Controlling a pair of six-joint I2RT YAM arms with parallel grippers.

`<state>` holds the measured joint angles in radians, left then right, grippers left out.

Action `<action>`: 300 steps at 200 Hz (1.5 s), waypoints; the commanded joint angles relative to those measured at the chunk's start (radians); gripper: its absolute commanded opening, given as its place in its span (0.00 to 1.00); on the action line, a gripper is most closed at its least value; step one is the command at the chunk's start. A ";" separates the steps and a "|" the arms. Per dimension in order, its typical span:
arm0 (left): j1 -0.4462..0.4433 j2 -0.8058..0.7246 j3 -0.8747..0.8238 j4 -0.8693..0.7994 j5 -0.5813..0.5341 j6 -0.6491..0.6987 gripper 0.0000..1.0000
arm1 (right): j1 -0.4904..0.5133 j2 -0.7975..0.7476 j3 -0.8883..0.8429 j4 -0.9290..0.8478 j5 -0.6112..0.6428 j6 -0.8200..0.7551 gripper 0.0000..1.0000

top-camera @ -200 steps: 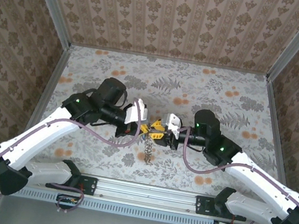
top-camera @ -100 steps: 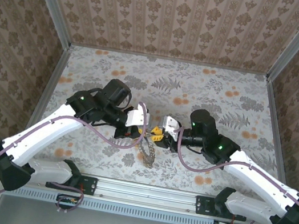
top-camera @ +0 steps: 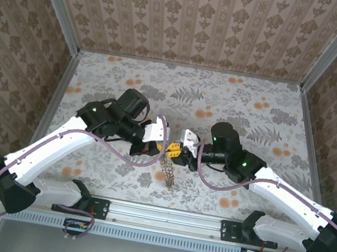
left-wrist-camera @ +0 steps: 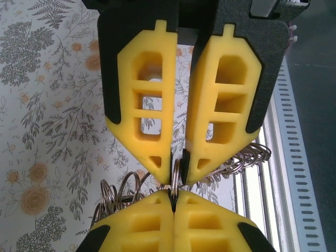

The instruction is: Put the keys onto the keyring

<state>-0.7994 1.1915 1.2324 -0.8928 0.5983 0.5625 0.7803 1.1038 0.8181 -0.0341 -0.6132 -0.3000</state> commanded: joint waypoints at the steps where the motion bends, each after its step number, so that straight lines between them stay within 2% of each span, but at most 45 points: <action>1: -0.007 -0.002 0.030 0.027 0.034 -0.005 0.00 | 0.008 0.010 0.009 0.052 -0.031 0.034 0.05; 7: -0.008 -0.004 0.031 0.027 0.034 -0.007 0.00 | 0.007 0.009 0.006 0.059 -0.034 0.039 0.00; 21: -0.002 -0.019 0.027 0.032 0.030 -0.012 0.04 | 0.006 0.000 -0.012 0.101 -0.030 0.068 0.00; 49: 0.019 -0.074 -0.013 0.056 0.038 -0.025 0.23 | -0.015 -0.035 -0.084 0.284 -0.036 0.184 0.00; 80: 0.063 -0.157 -0.113 0.146 0.092 -0.079 0.32 | -0.032 -0.072 -0.143 0.449 -0.018 0.281 0.00; 140: 0.082 -0.222 -0.297 0.424 0.123 -0.253 0.42 | -0.043 -0.110 -0.163 0.477 -0.010 0.283 0.00; 162: 0.073 -0.216 -0.346 0.516 0.116 -0.304 0.49 | -0.045 -0.111 -0.162 0.473 -0.003 0.277 0.00; 192: 0.048 -0.213 -0.384 0.616 0.114 -0.352 0.51 | -0.046 -0.111 -0.155 0.461 0.011 0.269 0.00; 235: 0.004 -0.186 -0.404 0.660 0.074 -0.371 0.47 | -0.044 -0.106 -0.151 0.471 0.031 0.275 0.00; 282: 0.001 -0.228 -0.403 0.588 0.052 -0.279 0.14 | -0.044 -0.115 -0.148 0.424 0.043 0.249 0.00; 286: 0.001 -0.233 -0.398 0.573 0.019 -0.268 0.12 | -0.044 -0.117 -0.146 0.415 0.044 0.242 0.00; 300: 0.009 -0.240 -0.379 0.518 0.005 -0.232 0.08 | -0.046 -0.122 -0.140 0.372 0.044 0.216 0.00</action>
<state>-0.7925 0.9859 0.8268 -0.2993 0.6392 0.2562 0.7391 1.0157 0.6590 0.3561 -0.5800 -0.0486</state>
